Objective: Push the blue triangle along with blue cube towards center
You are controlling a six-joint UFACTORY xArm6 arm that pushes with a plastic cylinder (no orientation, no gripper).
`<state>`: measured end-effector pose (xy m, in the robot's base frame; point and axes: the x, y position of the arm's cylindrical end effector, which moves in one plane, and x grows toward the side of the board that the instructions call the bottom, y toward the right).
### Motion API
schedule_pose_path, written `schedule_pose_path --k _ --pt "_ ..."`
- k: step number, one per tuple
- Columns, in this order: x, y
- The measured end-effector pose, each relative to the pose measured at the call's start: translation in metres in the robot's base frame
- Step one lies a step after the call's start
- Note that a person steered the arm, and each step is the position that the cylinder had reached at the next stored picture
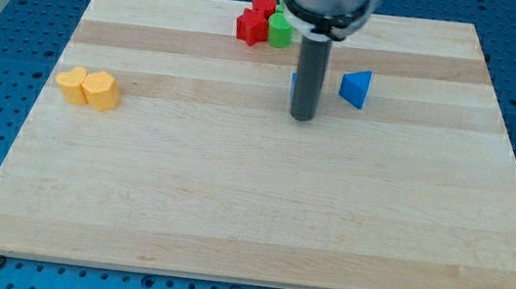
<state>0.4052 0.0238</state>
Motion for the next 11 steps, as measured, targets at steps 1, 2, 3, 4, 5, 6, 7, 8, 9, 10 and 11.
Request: schedule_pose_path --k 1,2,3,4,5,6,7,8,9,10,11 --pt "-0.018 -0.012" --pt "-0.007 -0.003" --pt "0.019 0.059" --pt "0.014 0.141" --pt "-0.016 0.18" --pt "-0.036 0.181" --pt "-0.042 0.168" --pt "-0.042 0.146" --pt "-0.042 0.119" --pt "-0.042 0.092" --pt "-0.042 0.063"
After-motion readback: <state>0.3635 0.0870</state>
